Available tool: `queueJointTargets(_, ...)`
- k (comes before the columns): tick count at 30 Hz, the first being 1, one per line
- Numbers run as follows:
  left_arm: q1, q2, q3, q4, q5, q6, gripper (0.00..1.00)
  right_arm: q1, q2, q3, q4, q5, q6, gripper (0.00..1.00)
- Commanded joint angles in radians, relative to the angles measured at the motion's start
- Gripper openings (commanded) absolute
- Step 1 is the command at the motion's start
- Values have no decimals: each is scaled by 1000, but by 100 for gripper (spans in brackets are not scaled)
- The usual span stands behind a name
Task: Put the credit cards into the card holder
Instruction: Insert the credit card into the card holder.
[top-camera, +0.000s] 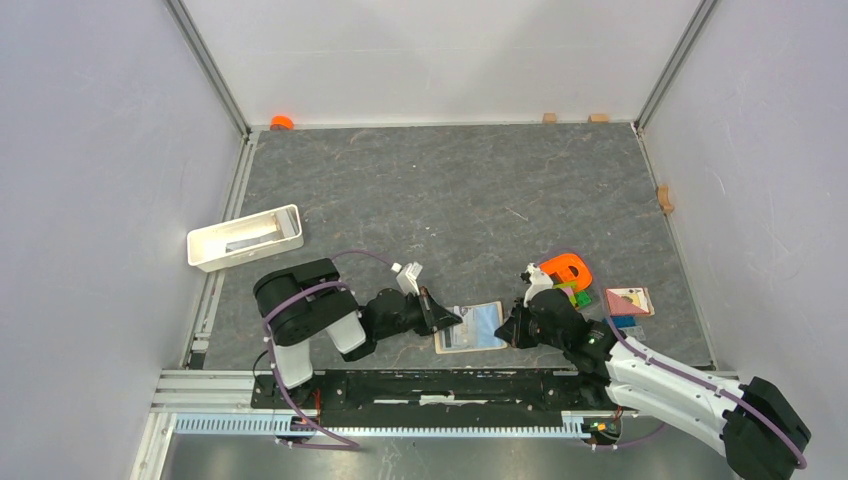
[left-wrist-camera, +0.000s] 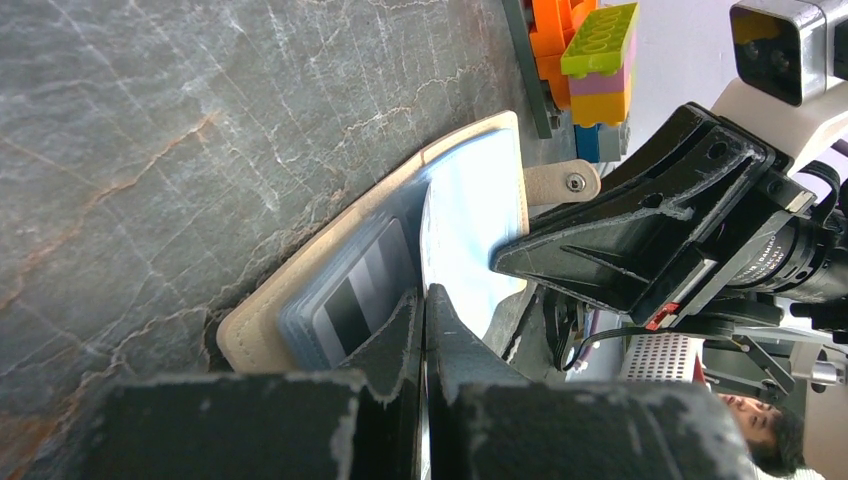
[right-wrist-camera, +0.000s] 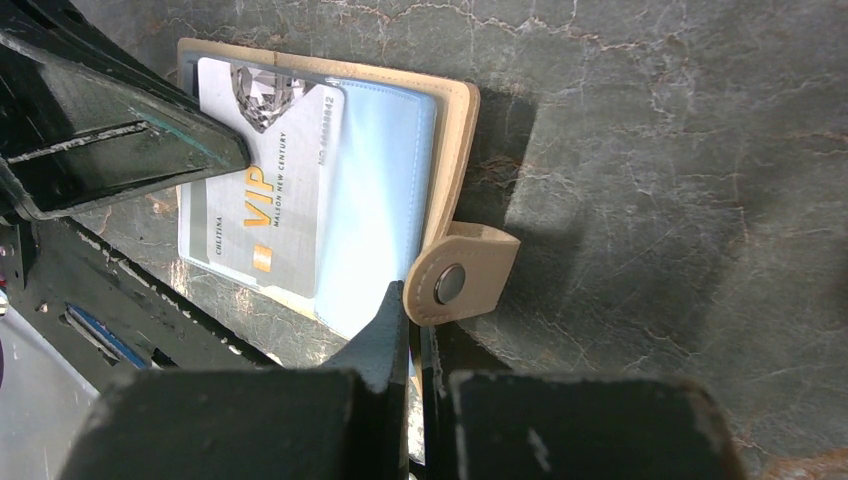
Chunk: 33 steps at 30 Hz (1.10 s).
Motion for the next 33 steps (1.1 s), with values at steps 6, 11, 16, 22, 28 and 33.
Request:
queueJointTargets(6,-36,66,-9,-23,-84,-12,2,4,11,-24,-88,18,-12,0)
queueJointTargets(11,-60,85,-24,21,-149,-23,2,6,10,-24,-81,18,-10,0)
queueJointTargets(16,-77,133,-34,96,-184,-46,2,6,2,-28,-76,11,-5,0)
queueJointTargets(22,-103,114,-10,23,-212,-53,2,5,-26,-25,-72,11,5,0)
queueJointTargets(28,-114,-22,59,-319,-243,-11,8,5,-56,-19,-81,26,14,0)
queueJointTargets(33,-114,-151,114,-601,-279,46,21,6,-65,-15,-101,60,15,0)
